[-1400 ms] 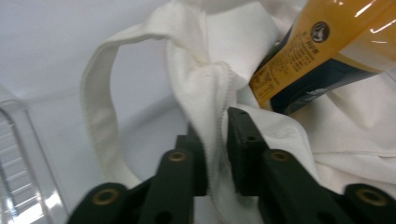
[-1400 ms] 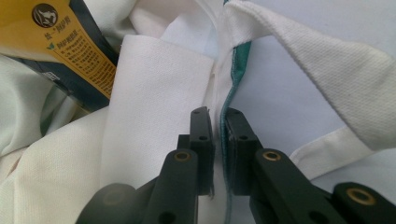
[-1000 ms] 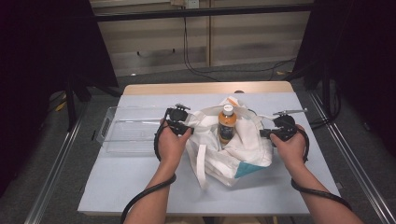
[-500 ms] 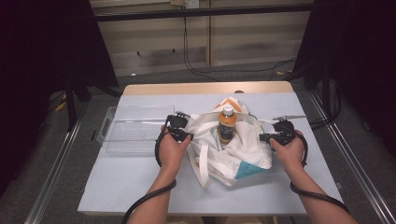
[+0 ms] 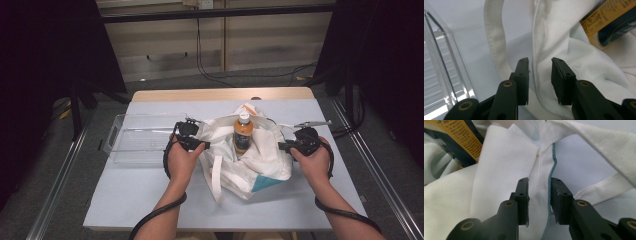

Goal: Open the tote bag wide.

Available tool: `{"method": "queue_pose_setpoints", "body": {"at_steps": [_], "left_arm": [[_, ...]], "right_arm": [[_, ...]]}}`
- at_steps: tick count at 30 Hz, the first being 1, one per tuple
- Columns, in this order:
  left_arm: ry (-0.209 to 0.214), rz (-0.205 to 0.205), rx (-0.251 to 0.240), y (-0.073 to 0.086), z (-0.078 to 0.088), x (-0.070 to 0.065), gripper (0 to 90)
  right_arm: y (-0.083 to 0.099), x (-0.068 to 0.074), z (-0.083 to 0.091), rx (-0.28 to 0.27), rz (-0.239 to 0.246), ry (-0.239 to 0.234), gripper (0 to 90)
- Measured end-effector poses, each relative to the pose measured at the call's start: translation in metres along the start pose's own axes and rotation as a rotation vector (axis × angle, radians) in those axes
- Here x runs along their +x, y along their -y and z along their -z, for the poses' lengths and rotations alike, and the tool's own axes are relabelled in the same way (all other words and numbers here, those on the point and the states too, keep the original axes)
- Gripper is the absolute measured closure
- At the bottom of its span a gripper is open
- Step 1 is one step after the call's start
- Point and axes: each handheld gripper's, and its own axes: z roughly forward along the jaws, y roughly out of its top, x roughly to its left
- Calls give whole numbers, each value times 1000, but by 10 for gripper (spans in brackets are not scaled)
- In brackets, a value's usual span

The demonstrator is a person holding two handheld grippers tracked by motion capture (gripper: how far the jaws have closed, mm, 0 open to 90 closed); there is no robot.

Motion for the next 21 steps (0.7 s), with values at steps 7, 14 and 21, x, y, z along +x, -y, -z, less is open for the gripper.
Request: {"method": "queue_pose_setpoints", "body": {"at_steps": [7,14,21], "left_arm": [[10,9,-19,-1,9,1,594],[0,-7,-18,1,16,-5,568],[16,-7,-4,6,22,-10,570]], "right_arm": [[-11,0,14,-19,17,9,638],[-19,10,22,-39,56,29,835],[-22,22,16,-66,83,-20,900]]}}
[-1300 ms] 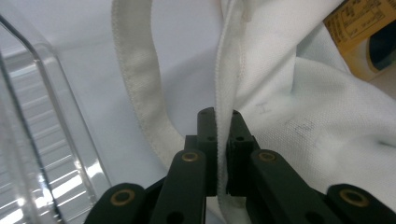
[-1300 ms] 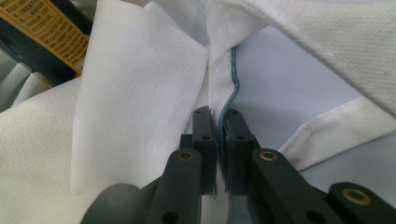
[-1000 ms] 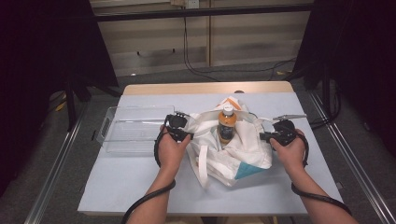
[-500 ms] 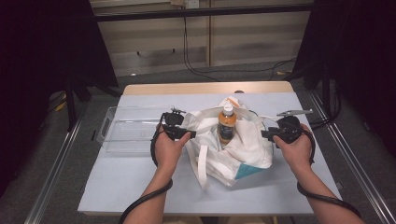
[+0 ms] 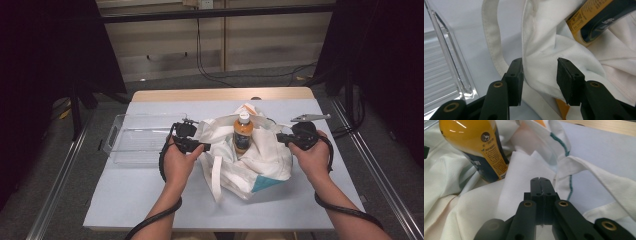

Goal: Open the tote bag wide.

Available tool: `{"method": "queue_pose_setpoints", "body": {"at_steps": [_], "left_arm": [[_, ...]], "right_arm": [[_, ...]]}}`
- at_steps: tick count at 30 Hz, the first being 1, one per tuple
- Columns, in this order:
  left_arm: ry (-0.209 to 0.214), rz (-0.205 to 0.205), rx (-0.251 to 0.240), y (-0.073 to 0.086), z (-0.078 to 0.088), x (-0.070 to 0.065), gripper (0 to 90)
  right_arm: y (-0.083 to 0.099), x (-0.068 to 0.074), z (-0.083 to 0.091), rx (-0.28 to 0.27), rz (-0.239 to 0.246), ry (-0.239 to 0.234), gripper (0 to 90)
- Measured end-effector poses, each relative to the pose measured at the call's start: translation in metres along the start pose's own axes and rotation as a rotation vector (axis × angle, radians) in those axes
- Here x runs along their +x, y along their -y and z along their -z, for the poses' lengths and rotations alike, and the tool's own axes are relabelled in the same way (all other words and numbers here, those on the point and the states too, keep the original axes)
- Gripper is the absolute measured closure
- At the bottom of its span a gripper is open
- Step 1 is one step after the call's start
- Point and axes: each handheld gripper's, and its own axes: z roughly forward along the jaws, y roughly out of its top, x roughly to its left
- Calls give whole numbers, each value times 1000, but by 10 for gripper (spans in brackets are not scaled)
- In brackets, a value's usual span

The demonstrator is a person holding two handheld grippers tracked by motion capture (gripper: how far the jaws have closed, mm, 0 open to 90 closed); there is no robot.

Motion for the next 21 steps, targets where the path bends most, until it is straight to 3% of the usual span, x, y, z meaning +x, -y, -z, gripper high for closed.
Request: {"method": "queue_pose_setpoints", "body": {"at_steps": [10,11,21], "left_arm": [[27,15,-6,14,2,3,627],[31,6,11,17,1,3,639],[32,-23,52,28,-14,5,749]], "right_arm": [[8,17,-23,17,43,-55,900],[9,19,-28,20,43,-62,900],[14,23,-44,57,53,-52,900]]}}
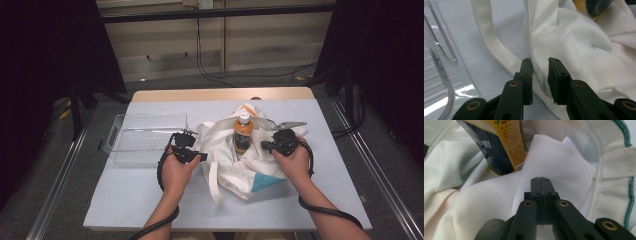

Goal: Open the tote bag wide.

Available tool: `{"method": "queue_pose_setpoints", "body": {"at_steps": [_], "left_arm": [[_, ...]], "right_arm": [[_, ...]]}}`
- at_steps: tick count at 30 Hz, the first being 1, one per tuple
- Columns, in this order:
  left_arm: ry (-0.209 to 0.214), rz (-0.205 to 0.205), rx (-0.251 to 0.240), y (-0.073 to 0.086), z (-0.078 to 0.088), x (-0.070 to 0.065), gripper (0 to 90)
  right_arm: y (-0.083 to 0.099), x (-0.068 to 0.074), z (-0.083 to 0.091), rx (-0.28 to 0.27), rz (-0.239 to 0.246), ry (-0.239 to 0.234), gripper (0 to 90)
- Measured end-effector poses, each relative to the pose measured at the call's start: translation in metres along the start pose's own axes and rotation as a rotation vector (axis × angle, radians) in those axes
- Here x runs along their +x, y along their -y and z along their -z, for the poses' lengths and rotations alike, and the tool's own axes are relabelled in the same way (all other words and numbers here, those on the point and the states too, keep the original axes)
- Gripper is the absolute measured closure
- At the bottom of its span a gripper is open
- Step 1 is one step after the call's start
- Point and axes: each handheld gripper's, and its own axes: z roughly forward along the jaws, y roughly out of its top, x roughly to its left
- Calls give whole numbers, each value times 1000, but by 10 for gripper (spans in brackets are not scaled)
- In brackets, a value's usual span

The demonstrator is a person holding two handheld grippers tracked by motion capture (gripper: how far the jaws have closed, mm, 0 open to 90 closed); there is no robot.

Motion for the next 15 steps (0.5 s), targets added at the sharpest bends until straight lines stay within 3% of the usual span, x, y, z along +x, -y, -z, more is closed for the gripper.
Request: {"method": "queue_pose_setpoints", "body": {"at_steps": [6,15], "left_arm": [[1,18,-3,5,-9,2,799],[-5,8,6,8,-14,3,818]], "right_arm": [[6,-1,-6,9,-10,0,900],[9,-3,-9,11,-11,-7,900]]}}
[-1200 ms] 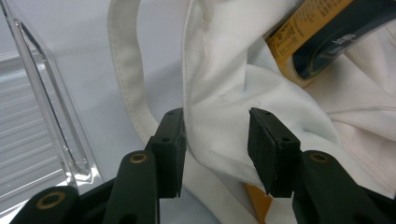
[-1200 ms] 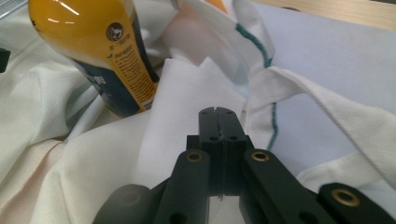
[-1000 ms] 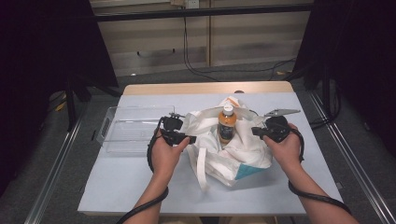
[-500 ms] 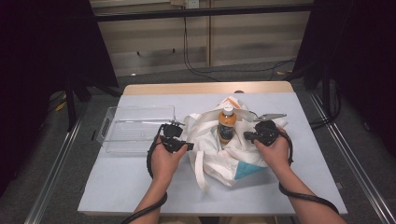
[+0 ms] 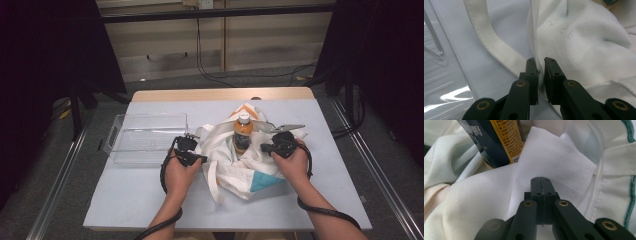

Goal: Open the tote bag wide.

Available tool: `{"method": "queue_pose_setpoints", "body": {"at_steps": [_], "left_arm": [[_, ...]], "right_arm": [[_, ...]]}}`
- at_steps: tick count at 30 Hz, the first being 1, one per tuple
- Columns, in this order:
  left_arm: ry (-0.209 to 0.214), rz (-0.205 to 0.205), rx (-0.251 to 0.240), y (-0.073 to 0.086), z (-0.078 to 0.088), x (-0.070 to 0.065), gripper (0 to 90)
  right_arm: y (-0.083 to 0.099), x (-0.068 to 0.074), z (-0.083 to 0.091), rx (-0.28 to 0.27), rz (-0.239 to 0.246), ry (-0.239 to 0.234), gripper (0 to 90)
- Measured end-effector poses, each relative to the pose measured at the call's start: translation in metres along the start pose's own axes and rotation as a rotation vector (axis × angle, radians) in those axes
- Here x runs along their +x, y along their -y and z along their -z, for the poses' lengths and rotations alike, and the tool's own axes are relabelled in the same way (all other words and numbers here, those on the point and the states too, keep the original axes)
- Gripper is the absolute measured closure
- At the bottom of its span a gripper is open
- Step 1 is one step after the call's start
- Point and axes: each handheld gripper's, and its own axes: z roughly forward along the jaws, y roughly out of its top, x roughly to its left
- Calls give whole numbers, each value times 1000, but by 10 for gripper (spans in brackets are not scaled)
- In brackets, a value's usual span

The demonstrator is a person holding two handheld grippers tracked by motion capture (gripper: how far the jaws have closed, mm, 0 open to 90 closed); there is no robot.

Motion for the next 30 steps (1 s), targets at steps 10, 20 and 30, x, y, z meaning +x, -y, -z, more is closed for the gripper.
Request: {"method": "queue_pose_setpoints", "body": {"at_steps": [10,20,30], "left_arm": [[44,28,-57,-4,12,1,679],[47,-5,-87,-19,30,-10,528],[37,-34,-112,-35,41,-20,398]], "right_arm": [[3,-2,11,-35,-41,-10,827],[-2,1,41,-45,1,-19,598],[13,-9,63,-38,-23,-37,398]]}}
